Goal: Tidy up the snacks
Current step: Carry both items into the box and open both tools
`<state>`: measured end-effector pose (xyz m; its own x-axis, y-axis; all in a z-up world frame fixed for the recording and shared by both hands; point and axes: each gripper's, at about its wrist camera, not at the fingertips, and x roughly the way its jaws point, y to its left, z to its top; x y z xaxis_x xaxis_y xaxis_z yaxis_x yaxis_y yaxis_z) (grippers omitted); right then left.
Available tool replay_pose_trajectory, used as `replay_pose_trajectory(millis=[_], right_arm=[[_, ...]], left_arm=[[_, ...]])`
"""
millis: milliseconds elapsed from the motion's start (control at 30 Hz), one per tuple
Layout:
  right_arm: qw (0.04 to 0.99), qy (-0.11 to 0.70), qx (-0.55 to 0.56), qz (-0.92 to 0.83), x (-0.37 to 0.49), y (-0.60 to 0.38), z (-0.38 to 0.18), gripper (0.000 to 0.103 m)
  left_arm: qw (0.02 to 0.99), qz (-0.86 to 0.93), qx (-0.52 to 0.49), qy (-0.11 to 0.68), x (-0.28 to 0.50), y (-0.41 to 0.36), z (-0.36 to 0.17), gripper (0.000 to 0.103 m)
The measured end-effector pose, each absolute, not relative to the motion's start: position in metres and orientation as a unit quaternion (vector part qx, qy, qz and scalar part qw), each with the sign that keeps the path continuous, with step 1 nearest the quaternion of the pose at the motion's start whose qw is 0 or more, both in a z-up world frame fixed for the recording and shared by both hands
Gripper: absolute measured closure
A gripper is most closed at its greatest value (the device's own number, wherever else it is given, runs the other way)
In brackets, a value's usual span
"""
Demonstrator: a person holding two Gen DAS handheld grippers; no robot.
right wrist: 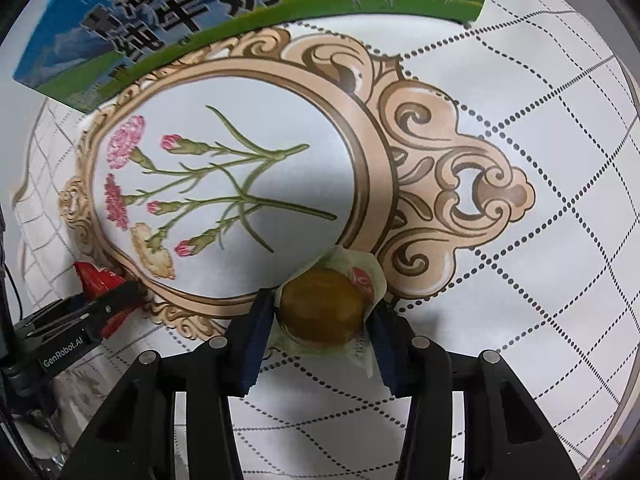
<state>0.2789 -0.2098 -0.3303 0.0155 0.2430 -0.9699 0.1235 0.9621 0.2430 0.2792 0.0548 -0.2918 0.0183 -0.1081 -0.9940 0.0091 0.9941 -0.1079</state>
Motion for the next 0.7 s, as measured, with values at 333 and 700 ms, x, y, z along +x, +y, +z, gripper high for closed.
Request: replay_pose_trajectory(millis=[333, 700], right_arm=[[0.734, 0.653, 0.161, 0.09, 0.282, -0.206, -0.261, 0.054], [0.808, 0.551, 0.183, 0.101, 0.346, -0.251, -0.128, 0.055]], left_arm=[[0.741, -0.113, -0.041, 0.66, 0.288, 0.024, -0.205, 0.061], [0.794, -0.181, -0.032, 0.58, 0.365, -0.018, -0.096, 0.061]])
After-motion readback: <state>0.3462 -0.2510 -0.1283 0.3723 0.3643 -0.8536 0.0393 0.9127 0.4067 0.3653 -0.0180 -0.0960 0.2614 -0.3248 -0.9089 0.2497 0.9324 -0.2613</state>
